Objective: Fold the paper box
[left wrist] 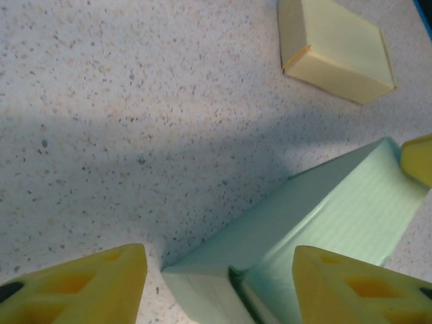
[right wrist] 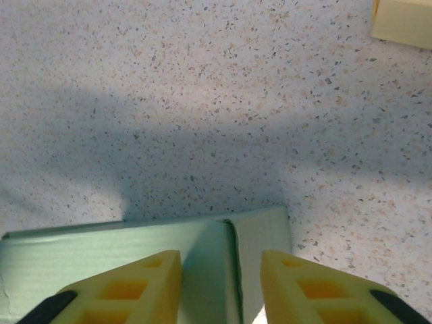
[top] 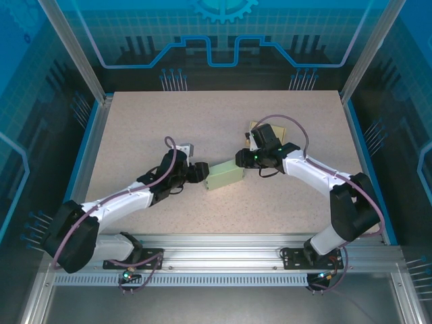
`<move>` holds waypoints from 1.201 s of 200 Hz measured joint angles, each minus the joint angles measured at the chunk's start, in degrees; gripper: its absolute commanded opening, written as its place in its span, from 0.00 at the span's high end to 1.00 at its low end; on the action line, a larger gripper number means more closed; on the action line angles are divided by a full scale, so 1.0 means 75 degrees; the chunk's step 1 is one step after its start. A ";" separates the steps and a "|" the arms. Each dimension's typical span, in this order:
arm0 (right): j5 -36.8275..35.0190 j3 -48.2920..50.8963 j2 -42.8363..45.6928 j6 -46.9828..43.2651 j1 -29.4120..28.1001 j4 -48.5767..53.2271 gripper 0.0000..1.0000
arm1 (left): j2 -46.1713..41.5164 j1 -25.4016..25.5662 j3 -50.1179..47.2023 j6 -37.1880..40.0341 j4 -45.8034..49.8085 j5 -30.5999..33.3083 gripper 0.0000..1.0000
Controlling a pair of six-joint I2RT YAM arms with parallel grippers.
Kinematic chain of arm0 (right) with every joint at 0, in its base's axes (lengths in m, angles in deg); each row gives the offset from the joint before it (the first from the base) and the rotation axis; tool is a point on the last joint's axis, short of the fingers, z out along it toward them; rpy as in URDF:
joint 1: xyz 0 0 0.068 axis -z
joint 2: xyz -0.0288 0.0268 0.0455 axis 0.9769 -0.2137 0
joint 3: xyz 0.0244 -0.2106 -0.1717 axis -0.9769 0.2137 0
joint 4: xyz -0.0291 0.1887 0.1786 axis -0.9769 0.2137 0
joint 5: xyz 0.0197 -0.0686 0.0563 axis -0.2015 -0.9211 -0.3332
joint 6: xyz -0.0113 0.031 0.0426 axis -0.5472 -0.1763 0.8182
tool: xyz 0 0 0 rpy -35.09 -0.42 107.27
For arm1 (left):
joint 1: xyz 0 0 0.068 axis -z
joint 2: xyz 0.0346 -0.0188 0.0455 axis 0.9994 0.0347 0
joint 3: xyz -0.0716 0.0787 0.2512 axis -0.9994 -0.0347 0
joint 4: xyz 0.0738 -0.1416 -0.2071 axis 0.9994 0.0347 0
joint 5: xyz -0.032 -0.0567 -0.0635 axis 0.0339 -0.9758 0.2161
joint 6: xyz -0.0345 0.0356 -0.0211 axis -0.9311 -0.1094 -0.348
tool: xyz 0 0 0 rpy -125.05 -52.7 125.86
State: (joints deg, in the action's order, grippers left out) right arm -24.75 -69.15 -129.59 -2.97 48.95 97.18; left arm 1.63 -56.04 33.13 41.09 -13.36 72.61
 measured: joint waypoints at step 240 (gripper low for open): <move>0.0160 0.0828 0.0093 0.0376 0.0079 -0.1501 0.73 | -0.0810 -0.0041 -0.0819 -0.0842 -0.0656 -0.0997 0.28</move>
State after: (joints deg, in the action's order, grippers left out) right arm -23.55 -62.94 -128.89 -0.15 49.54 85.93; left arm -4.45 -56.35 26.99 34.77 -18.27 65.13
